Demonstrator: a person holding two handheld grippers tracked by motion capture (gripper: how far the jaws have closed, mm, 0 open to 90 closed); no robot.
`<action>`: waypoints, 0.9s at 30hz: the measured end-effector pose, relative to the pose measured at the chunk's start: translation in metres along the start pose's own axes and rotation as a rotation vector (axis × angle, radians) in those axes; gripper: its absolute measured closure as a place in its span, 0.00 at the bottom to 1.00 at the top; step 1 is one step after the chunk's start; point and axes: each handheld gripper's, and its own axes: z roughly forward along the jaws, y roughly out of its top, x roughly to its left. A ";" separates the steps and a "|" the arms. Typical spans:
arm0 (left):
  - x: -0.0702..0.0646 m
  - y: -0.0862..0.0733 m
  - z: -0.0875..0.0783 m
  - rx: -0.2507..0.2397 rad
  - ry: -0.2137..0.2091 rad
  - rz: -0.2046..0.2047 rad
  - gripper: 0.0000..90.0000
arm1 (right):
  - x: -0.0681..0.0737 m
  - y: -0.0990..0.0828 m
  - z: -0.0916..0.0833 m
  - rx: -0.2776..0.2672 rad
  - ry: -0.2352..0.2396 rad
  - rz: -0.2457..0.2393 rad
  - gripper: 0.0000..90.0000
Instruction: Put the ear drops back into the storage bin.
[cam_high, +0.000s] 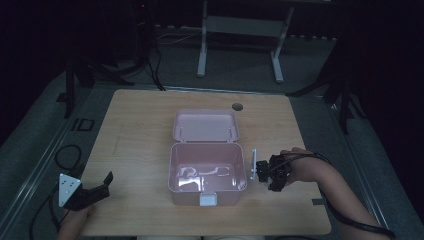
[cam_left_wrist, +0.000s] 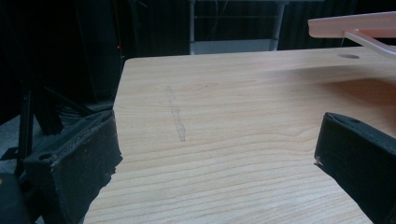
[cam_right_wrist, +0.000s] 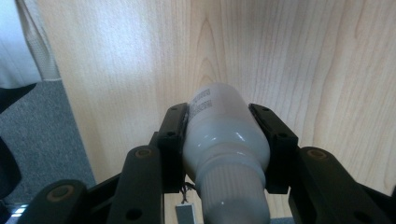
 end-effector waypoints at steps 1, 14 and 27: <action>0.000 0.000 0.000 0.000 0.000 0.000 0.00 | 0.001 0.001 -0.003 0.002 0.005 0.004 0.66; 0.000 0.000 0.000 0.001 0.000 0.001 0.00 | 0.003 0.008 -0.047 -0.023 0.000 0.036 0.66; 0.000 0.000 0.000 0.002 -0.002 0.000 0.00 | 0.003 0.029 -0.074 -0.028 -0.012 0.006 0.66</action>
